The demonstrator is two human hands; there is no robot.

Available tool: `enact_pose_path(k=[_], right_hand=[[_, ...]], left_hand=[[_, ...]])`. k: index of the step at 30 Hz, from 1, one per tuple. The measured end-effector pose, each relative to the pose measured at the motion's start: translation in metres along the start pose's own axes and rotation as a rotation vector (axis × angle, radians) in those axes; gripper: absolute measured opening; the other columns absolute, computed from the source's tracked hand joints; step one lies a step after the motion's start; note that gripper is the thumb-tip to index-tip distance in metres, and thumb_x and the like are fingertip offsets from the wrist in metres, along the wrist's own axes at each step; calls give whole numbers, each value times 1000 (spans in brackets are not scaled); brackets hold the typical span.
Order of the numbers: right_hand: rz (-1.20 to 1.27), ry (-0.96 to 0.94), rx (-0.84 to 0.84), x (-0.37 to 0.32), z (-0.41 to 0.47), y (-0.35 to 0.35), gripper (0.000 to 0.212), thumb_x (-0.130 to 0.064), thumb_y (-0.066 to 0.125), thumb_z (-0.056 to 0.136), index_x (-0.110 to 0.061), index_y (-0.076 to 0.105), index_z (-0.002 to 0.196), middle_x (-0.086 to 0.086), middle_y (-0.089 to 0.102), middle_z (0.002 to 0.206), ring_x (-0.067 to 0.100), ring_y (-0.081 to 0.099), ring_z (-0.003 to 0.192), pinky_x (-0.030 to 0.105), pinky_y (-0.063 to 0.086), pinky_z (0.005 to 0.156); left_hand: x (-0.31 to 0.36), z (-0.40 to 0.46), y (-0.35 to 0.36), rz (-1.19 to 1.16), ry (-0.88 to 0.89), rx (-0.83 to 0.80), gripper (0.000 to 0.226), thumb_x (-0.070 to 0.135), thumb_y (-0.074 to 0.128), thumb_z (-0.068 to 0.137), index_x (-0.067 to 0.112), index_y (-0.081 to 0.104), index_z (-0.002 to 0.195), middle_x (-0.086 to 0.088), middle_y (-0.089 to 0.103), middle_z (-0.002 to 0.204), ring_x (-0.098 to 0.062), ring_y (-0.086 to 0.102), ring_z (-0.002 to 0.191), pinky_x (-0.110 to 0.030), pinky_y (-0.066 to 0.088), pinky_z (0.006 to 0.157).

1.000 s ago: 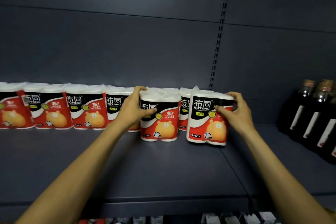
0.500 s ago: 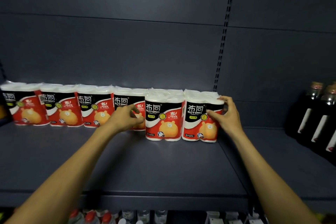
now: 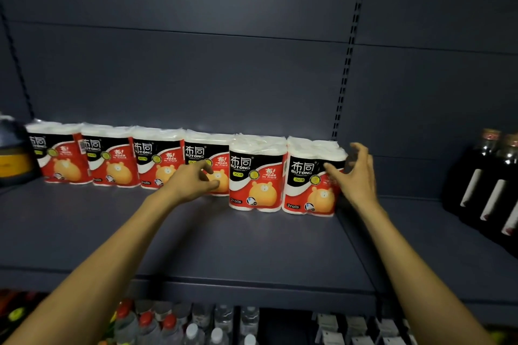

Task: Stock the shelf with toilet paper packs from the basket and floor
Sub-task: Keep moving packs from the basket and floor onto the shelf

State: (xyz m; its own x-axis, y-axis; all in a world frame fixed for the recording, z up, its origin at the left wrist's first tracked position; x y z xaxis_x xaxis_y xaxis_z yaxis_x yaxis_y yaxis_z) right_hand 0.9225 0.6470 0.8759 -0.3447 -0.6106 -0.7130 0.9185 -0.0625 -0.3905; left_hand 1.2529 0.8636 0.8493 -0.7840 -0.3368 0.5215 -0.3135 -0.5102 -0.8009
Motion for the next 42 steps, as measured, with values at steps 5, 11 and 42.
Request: enact_pose_path(k=[5,11,42], right_hand=[[-41,-61,-23,-33,-28,7,26,-29,64,85,-18,54,107,-2,62,95,14,58,78,35,51,74],[-135,-190,-626,-72,-90,111,46,-37,66,86,-20,53,126,1,60,116,18,58,99,31,48,85],[121,-726,-1598,-368,-702,415,55,-28,63,92,-10,44,140,11,58,126,25,58,108,21,34,76]], left_hand=[[-6,-23,-10,17,-44,2,50,44,68,81,21,56,124,-4,68,112,-20,64,97,-35,51,88],[-25,-78,-31,33,-87,27,60,44,68,83,17,50,133,-9,62,119,-25,61,103,-35,50,89],[-426,-712,-151,-56,-1160,348,57,40,68,86,12,50,132,-10,63,119,-26,61,105,-33,49,91]])
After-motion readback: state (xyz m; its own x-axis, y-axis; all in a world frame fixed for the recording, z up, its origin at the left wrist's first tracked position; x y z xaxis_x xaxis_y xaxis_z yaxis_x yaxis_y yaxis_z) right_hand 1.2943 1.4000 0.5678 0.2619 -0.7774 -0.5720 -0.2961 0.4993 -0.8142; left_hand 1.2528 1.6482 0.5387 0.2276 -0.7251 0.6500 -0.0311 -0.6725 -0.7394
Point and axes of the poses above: each hand's wrist, its own z-axis towards the middle knuckle, its own y-axis out of the palm, x = y × z, the point moved 8 cm from there along z, towards the middle knuckle
